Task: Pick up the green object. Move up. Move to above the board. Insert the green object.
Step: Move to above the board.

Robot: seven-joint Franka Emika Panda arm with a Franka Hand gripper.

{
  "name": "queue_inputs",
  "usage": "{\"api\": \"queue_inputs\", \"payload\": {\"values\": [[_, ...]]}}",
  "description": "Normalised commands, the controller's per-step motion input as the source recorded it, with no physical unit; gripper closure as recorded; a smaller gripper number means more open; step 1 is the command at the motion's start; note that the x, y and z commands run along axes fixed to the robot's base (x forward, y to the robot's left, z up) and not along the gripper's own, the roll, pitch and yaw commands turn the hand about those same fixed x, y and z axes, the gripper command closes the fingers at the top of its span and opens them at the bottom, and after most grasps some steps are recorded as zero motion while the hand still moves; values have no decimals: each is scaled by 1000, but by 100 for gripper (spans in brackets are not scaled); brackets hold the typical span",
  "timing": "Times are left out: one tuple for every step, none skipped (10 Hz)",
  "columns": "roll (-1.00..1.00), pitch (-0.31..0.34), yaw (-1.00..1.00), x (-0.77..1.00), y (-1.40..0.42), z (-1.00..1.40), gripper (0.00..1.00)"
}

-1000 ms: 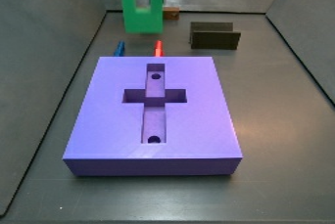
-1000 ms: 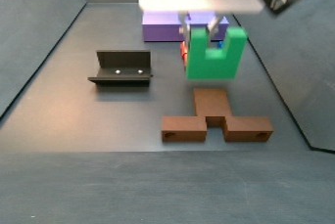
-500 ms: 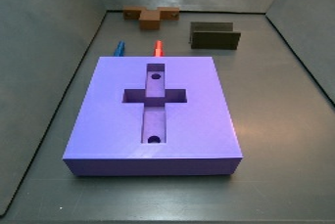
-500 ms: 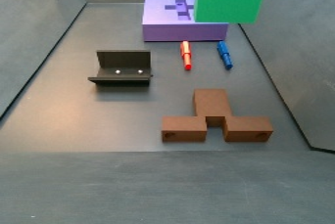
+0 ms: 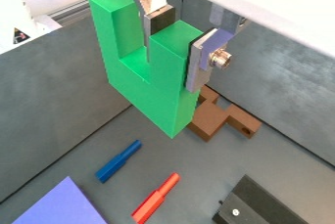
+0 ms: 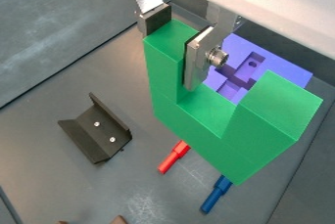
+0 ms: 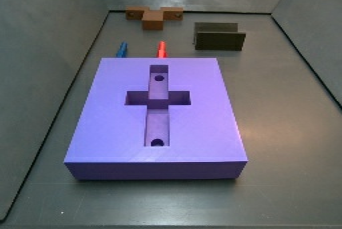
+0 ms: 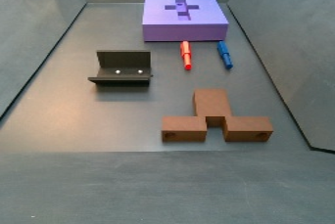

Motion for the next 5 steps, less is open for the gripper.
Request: {"api": "queue_inputs", "payload": {"values": [[-13,141,-24,125,-1400,172,100],[35,143,24,138,-1400,183,100],[-14,150,12,171,-1400,184,100],[27,150,10,192,-1400,191,100],[28,154,11,222,-1400,203,100]]}}
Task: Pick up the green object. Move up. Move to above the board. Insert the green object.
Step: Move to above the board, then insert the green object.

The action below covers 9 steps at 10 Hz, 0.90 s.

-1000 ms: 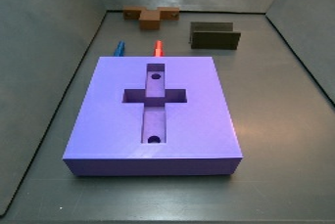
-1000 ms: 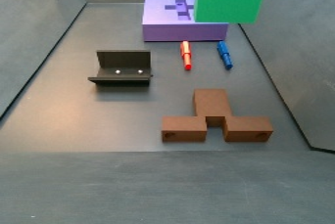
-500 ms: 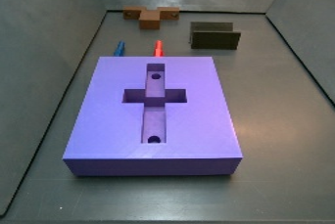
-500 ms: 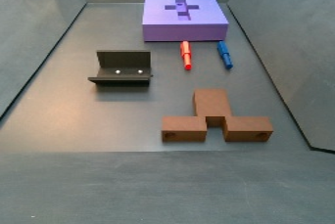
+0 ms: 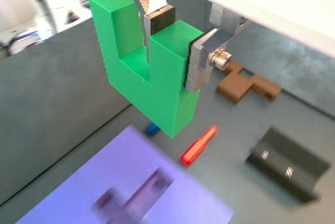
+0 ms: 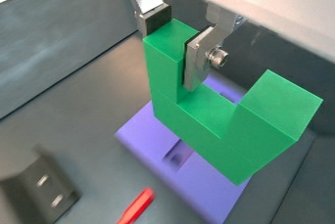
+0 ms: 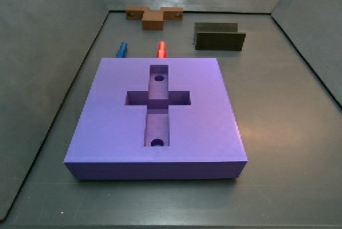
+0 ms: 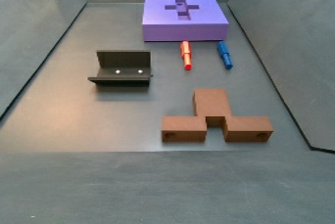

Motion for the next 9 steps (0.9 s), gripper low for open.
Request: {"api": "queue_inputs", "payload": {"values": [[14,156,12,179,-854,135,100],[9,93,12,56,-202,50,100],[0,-3,0,0,0,-26,100],[124,0,63,0,-123,-131,100],[196,-40,74,0,-240,-283,100],[256,-63,174,11,-334,-440,100],[229,-27,160,197,-260,-503,100],[129,-44,109,160,-111,-529,100],[-51,-129,0,11,0,-371,100]]}}
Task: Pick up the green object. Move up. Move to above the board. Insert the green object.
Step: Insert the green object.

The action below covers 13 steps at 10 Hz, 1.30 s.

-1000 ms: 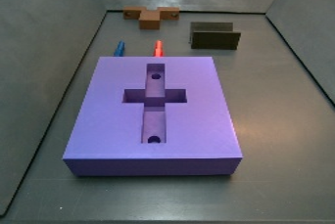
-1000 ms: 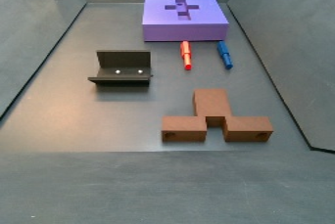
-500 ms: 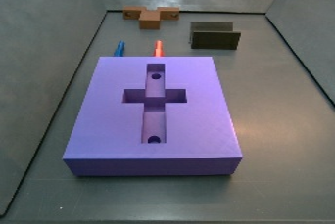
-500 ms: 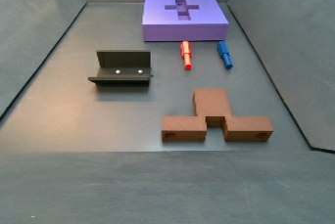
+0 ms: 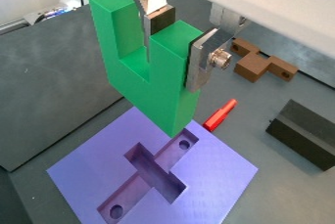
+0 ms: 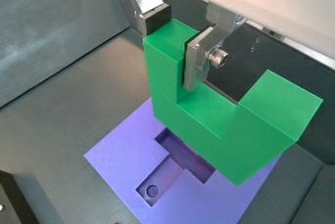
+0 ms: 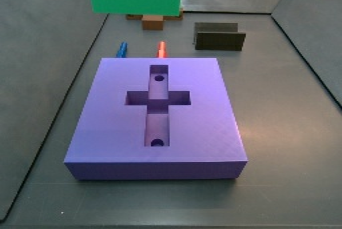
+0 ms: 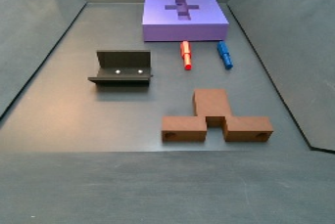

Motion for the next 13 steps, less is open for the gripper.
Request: {"api": "queue_inputs", "payload": {"values": [[-133,-200,0,0,0,-374,100],[-107,-207,11,0,0,-429,100],[-77,-203,14,14,0,-474,100],[-43,-196,17,34,0,-529,100],[267,-63,0,246,-203,-437,100],[276,-50,0,240,-200,-463,100],[274,-51,0,249,-189,-463,100],[270,-57,0,274,-166,-469,100],[203,-61,6,243,-94,-449,100],[69,-87,0,189,-43,-400,100],[0,-117,14,197,-11,-363,100],[0,-106,0,106,-51,-354,100],[81,-140,6,63,-109,-437,100]]}}
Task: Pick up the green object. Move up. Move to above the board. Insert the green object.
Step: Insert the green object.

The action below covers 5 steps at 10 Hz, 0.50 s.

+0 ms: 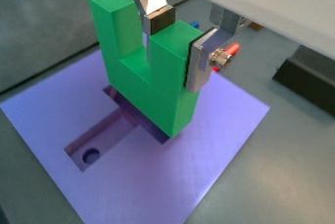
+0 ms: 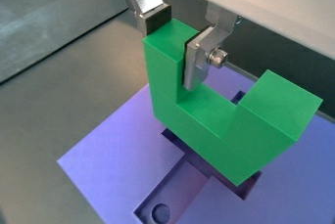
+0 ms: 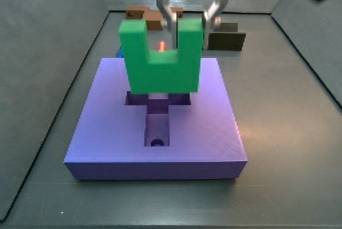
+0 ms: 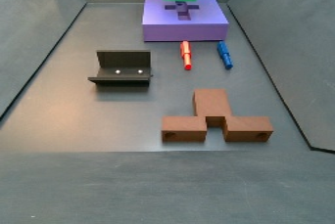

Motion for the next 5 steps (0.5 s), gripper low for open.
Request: {"api": "queue_inputs", "payload": {"values": [[100,-126,9,143,-94,-403,100],[111,-107,0,111,-77,-369,100],[99,-103,0,0,-26,-254,100],[27,-183,23,-160,0,-43,100],[50,-223,77,-303,0,0,100]]}}
